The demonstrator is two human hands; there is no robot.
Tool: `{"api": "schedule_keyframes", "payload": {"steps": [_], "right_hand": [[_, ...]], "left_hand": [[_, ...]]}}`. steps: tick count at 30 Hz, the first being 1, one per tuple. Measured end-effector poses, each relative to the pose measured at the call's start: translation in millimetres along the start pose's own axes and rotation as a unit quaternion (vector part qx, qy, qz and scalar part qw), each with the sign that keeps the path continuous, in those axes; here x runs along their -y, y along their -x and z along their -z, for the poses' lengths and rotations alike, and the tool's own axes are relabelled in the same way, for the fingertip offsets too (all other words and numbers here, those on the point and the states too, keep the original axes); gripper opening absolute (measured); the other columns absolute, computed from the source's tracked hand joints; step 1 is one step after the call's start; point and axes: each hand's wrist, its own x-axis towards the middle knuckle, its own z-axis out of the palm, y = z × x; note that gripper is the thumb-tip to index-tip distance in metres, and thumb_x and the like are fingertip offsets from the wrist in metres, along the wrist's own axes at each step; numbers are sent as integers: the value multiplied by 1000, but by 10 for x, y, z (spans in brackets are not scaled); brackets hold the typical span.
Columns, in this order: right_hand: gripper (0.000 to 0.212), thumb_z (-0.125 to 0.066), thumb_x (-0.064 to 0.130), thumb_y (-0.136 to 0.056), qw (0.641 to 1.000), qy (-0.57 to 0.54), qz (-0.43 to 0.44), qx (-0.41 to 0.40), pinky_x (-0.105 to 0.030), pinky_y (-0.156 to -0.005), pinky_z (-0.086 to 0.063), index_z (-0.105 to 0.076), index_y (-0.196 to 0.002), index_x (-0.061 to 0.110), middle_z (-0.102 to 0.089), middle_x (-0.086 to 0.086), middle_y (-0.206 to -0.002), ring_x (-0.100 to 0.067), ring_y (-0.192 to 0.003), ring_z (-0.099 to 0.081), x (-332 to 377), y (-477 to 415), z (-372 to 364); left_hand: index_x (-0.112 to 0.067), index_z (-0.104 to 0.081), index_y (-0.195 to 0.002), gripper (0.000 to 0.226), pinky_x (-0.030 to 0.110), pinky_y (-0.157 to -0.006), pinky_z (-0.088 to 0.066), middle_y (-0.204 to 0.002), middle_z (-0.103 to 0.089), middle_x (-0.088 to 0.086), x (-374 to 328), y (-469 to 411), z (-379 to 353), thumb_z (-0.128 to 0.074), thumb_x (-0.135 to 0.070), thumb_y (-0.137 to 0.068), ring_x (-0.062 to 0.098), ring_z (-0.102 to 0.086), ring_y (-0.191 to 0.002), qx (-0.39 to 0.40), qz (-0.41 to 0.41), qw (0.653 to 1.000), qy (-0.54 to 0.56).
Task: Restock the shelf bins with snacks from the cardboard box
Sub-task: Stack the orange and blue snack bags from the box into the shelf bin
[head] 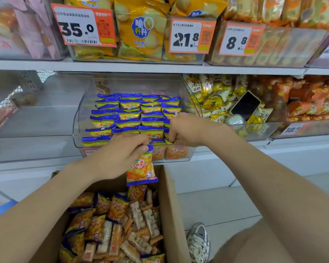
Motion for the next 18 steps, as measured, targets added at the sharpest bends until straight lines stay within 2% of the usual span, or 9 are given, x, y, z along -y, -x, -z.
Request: {"api": "schedule_keyframes", "payload": {"steps": [1,3,5,7,10,12,14,16,18], "right_hand": [[38,-75,5,-83,1000,-11,-1,2,-31,-58,-34,-48,-58,18,-34,-1,-58,-23,-64,-33,-16,-27,-4],[38,-81,6,-82,999,-39,-16,-9,-30,-60,-39,-57,-57,21,-37,5,-55,-18,-62,-37,-43,-62,-18],[10,-83,7,-84,998,-50,-24,-25,-29,-71,-51,-80,-82,16,-50,14,-63,-21,-72,-53,-81,-57,-14],[15,-83,9,-86,996,-71,-29,-41,-34,-84,-57,-83,-101,12,-71,5,-81,-22,-85,-65,-144,-12,-4],[20,-73,12,-96,977,-154,-72,-129,-30,-92,-58,-80,-115,14,-80,-1,-102,-11,-91,-71,-176,118,42],[19,-66,23,-103,949,-214,-73,-220,-28,-82,-59,-80,-110,13,-80,0,-92,-12,-82,-74,-154,226,63],[22,-65,31,-103,908,-329,-53,-254,-34,-75,-61,-79,-102,14,-78,0,-81,-13,-75,-75,-58,343,76],[21,-75,37,-97,879,-429,-28,-208,-36,-73,-62,-78,-108,19,-79,2,-83,-11,-77,-77,156,393,74],[32,-83,39,-89,874,-463,-3,-145,-36,-72,-63,-75,-113,20,-80,2,-87,-12,-78,-77,421,346,31]], "left_hand": [[-22,-61,-117,31,42,-97,-50,-118,-69,-4,-5,13,9,-39,-42,-108,14,-61,-113,-2,0,1000,8],[-24,-61,-118,31,40,-95,-52,-120,-69,-6,-12,29,26,-39,-43,-108,11,-62,-113,-5,2,1000,17],[-24,-62,-122,30,37,-93,-53,-126,-68,-11,-5,36,36,-41,-42,-108,5,-61,-113,-9,6,1000,22],[-24,-64,-121,27,33,-92,-54,-133,-66,-16,11,22,44,-45,-39,-108,0,-60,-114,-17,7,999,29],[-30,-66,-110,17,13,-81,-50,-135,-64,-20,19,-6,54,-51,-37,-107,-13,-59,-107,-28,13,998,51],[-28,-65,-100,17,14,-72,-50,-122,-72,-13,16,-19,77,-53,-38,-106,-16,-59,-100,-47,29,996,74],[-30,-64,-94,19,28,-70,-54,-99,-73,-9,-13,-17,133,-54,-41,-105,-1,-64,-90,-86,52,991,93],[-32,-63,-90,20,35,-64,-51,-84,-68,-10,-66,11,220,-54,-42,-105,7,-64,-80,-131,63,983,112],[-31,-66,-89,21,34,-62,-49,-78,-67,-10,-133,59,314,-55,-41,-105,9,-64,-75,-172,58,972,147]]}}
